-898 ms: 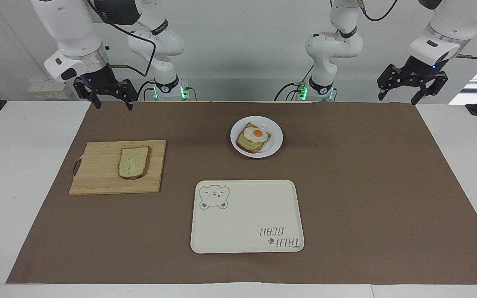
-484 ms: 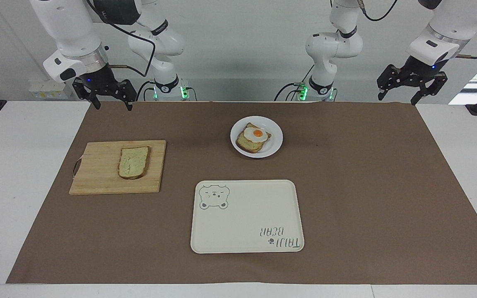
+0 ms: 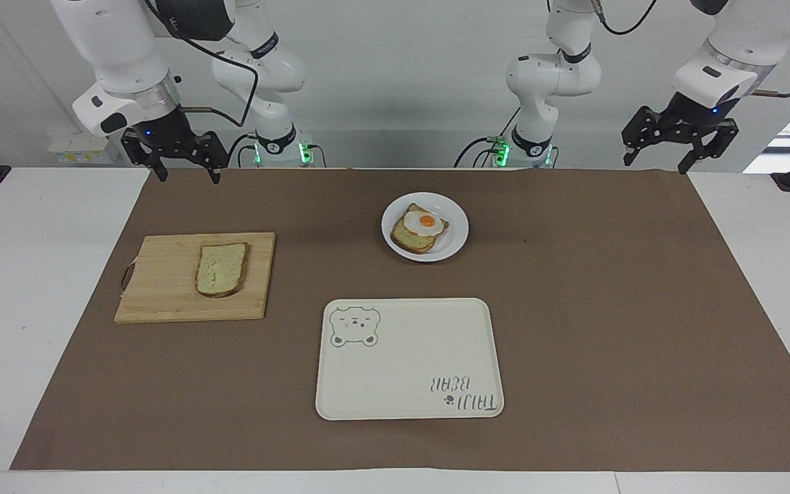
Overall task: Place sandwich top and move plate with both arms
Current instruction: 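Reach the right gripper down to the toast slice on the wooden board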
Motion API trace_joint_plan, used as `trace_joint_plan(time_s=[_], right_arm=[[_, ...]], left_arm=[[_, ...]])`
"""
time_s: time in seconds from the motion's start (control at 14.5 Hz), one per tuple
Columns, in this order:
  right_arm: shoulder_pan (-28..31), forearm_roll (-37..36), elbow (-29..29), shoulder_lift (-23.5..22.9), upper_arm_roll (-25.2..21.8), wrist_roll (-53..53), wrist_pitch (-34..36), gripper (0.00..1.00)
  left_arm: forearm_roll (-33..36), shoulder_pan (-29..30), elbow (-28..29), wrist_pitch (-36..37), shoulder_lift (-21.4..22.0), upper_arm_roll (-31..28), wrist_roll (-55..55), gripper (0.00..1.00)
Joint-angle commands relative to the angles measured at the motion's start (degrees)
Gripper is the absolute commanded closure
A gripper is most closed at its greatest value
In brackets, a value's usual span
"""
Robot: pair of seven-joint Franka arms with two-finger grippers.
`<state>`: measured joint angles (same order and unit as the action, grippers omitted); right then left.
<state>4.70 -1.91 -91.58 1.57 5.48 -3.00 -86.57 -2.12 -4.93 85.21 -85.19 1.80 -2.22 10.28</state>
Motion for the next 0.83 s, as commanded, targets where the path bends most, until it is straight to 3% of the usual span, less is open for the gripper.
trace_joint_plan(time_s=[0.0,0.35,0.48,0.76], right_arm=[[1.3,0.8,1.1,-0.6,0.0,-0.6,0.6,0.0],[4.3,0.2,-2.0,0.9,-0.1,0.4,-0.9,0.0],[4.4,0.2,-6.6,2.9,-0.1,0.5,-6.9,0.0],[4.4,0.9,-14.5,2.6,-0.1,4.4,-15.0,0.0]], left_arm=[[0.8,0.1,1.3,-2.1,0.9,-0.1,-0.1,0.0],[0.6,0.1,1.5,-1.7,1.2,-0.1,-0.3,0.0],[0.6,0.1,1.6,-1.6,1.4,-0.1,-0.5,0.0],[0.3,0.1,1.6,-2.0,1.3,-0.1,-0.7,0.0]])
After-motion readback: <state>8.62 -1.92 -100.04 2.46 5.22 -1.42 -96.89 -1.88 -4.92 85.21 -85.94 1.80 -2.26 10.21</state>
